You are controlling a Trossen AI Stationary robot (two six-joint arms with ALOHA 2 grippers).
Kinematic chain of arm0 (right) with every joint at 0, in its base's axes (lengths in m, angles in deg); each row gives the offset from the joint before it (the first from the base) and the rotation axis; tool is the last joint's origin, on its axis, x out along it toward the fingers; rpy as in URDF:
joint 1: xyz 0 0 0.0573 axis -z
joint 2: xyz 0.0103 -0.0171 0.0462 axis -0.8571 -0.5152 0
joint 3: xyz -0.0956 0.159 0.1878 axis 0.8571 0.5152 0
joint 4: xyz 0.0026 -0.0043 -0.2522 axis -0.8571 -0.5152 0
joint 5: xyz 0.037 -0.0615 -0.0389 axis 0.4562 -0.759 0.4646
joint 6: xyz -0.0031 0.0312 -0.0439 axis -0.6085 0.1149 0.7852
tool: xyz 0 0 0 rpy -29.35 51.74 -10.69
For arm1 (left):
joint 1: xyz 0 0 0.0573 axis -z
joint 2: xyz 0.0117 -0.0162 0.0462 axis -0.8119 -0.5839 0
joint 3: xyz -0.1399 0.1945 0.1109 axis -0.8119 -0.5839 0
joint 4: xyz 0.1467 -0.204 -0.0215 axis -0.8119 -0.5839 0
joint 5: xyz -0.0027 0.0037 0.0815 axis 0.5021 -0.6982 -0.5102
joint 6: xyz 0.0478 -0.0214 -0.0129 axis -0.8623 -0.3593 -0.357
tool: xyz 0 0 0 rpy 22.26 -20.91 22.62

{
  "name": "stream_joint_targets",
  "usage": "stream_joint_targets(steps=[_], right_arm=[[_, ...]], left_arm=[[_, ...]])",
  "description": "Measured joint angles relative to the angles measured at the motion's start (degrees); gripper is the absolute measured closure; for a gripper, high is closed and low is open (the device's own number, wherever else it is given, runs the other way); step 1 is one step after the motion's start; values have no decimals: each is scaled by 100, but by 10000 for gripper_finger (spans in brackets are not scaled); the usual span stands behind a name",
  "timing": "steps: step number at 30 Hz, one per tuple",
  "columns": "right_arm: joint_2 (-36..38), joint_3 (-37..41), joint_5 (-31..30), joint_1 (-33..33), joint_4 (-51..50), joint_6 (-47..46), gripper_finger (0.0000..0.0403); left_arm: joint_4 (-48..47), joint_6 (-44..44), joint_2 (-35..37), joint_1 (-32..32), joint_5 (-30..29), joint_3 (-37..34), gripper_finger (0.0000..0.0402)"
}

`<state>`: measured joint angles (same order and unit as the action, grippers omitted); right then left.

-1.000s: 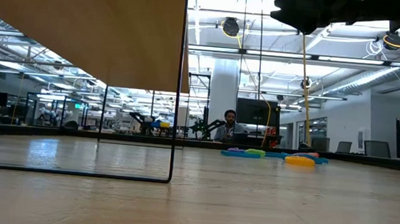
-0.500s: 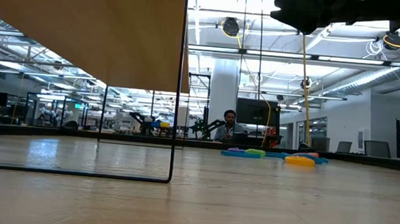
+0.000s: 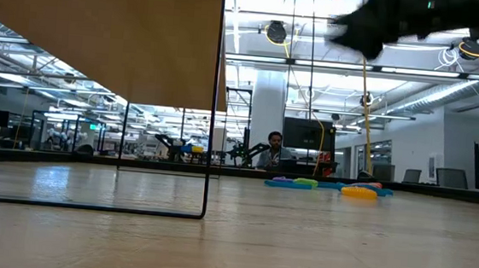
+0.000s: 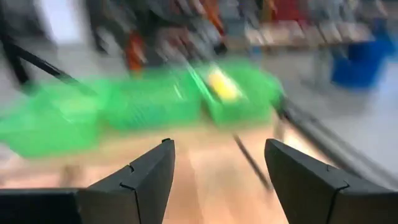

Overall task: Pick & Place Office Desk Supplies
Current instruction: Put the blue rubber band into the center green bin on the shelf

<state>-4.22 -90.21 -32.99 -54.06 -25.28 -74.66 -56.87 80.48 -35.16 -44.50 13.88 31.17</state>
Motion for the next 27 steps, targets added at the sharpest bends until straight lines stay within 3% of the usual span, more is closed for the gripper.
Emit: stream_joint_targets(steps=[4, 10, 20, 27], right_arm=[[-207, 4, -1006, -7, -1683, -474, 162], [-782, 9, -1095, -214, -3348, -1051, 157], [-2061, 262, -933, -315, -2607, -1504, 189], [-2448, 267, -643, -326, -2265, -1618, 232]], left_arm=[[-39, -16, 0, -100, 31, 0, 210], [-328, -11, 0, -207, 300, 0, 210], [-335, 40, -2, -227, 640, 0, 210], [-331, 48, -2, -227, 662, 0, 211]])
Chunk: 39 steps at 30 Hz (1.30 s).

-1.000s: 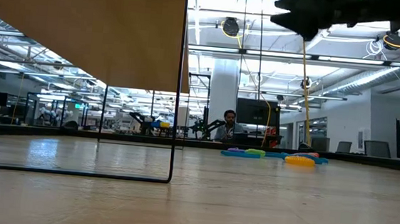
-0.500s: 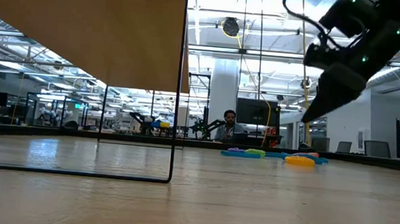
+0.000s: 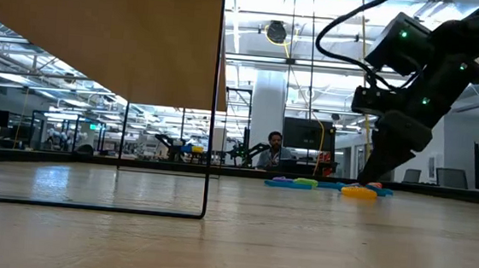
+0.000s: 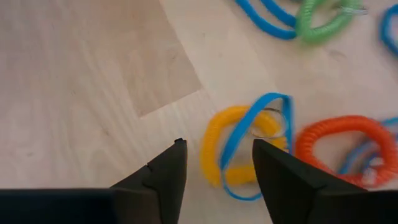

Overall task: Pick & Place Office Desk Supplies
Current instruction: Put the blue rubber band into the center green bin on the shelf

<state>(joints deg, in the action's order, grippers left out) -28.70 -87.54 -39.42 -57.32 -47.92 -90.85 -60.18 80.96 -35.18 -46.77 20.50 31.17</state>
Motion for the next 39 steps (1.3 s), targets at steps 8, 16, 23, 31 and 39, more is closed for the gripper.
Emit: stream_joint_targets(steps=[8, 16, 23, 31, 39], right_arm=[[-269, 2, -4, 66, 33, 71, 282], [-234, 0, 0, 90, 68, 150, 336], [-234, 0, 14, 90, 69, 296, 393], [-234, 0, 18, 89, 216, 325, 401], [-163, 0, 323, 85, 1005, 390, 402]], left_arm=[[2, 170, 0, 0, 7, 0, 210], [2, 170, 0, 0, 13, 0, 210], [0, 170, 0, 0, 13, 0, 211], [0, 190, 0, 0, 13, 0, 210], [0, 197, 0, 0, 11, 0, 210]])
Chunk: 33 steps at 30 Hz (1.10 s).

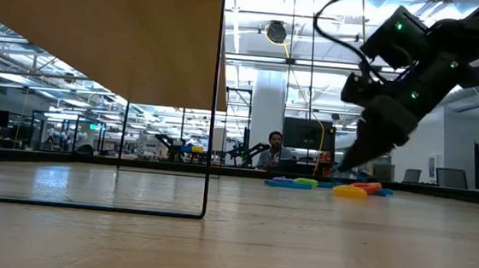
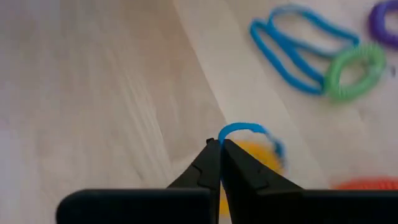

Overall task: Pick & Place Office Desk Supplies
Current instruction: Put the blue rubber band into the center green bin on the shelf

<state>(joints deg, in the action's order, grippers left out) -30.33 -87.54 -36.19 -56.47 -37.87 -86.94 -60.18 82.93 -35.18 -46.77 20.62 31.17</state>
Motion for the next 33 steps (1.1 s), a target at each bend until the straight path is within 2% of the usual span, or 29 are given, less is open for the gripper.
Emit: stream_joint_targets(steps=[10, 15, 17, 24, 28, 33], right_arm=[[556, 0, -13, 0, 1528, 570, 402], [795, 0, 40, -20, 2837, 1080, 402], [863, -2, 290, -35, 3357, 1256, 402], [875, -2, 1750, -37, 4882, 1247, 403], [873, -2, 2082, -73, 5166, 1041, 403], [870, -2, 2088, -218, 5337, 1095, 403]], left_arm=[[141, 84, 0, 0, 14, 0, 211], [359, 91, 0, 0, 427, 0, 210], [462, 121, 0, 0, 640, 0, 210], [749, 90, -120, 1, 1461, 183, 209], [760, 49, -636, 78, 1749, 612, 184], [785, -453, -1565, 92, 2041, 1300, 132]])
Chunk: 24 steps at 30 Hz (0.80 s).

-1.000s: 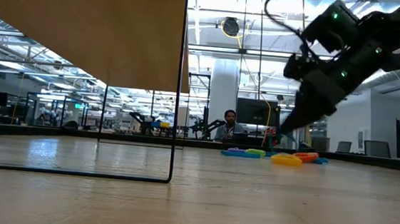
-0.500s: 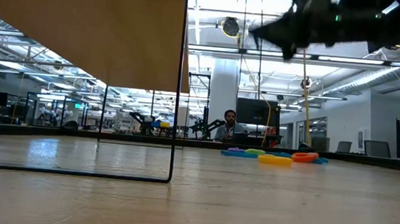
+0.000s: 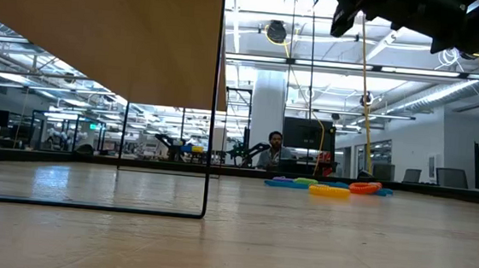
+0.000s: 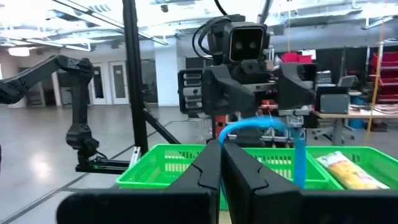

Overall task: Pick & Place Office Desk Supplies
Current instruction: Put the blue rubber band into the center green bin on the shelf

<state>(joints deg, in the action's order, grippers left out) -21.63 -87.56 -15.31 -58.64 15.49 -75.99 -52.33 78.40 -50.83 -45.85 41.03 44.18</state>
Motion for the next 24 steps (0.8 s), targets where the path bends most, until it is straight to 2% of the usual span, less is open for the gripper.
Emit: stream_joint_targets(steps=[4, 9, 18, 24], right_arm=[[3, 0, 0, -119, 190, -2, 403], [1, 0, 0, -236, 214, 15, 403], [1, 0, 4, -278, 261, 7, 403], [1, 0, 40, -297, 269, 0, 403]], left_arm=[[104, -319, -613, -5, 244, 498, 104], [159, -615, -1144, -15, 254, 968, 90], [163, -656, -1787, -31, 486, 1580, 105], [151, -662, -1903, -104, 472, 1660, 122]])
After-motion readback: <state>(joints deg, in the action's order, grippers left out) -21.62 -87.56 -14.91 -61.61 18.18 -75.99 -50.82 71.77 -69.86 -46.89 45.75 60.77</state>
